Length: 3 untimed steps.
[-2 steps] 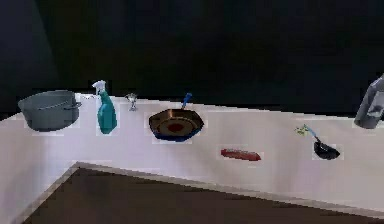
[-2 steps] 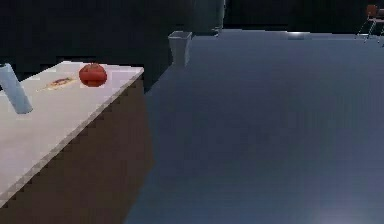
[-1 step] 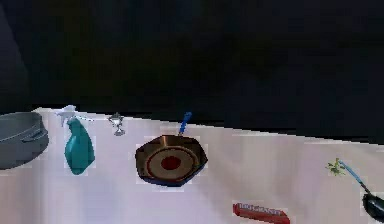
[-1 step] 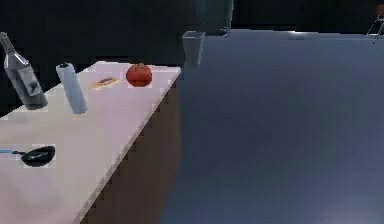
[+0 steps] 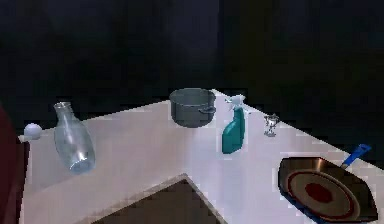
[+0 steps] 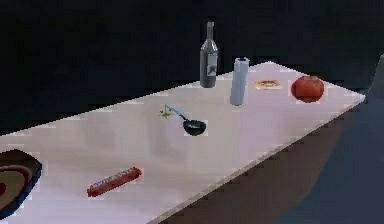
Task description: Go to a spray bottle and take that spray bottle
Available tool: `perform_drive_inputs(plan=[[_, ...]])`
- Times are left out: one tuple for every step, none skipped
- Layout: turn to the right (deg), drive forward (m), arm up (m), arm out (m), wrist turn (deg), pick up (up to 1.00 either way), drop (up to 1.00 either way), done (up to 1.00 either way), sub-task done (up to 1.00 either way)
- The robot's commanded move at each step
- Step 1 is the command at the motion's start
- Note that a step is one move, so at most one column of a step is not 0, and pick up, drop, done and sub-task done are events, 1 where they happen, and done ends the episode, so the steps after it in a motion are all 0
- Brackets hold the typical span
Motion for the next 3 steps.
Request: perform_drive_inputs(plan=[[-45.0,0.00,0.00,0.00,0.0,0.00,0.00,0.00,0.00],[-27.0,0.00,0.00,0.00,0.0,0.00,0.00,0.00,0.00],[0.0,0.00,0.50,0.00,0.0,0.00,0.00,0.00,0.00]])
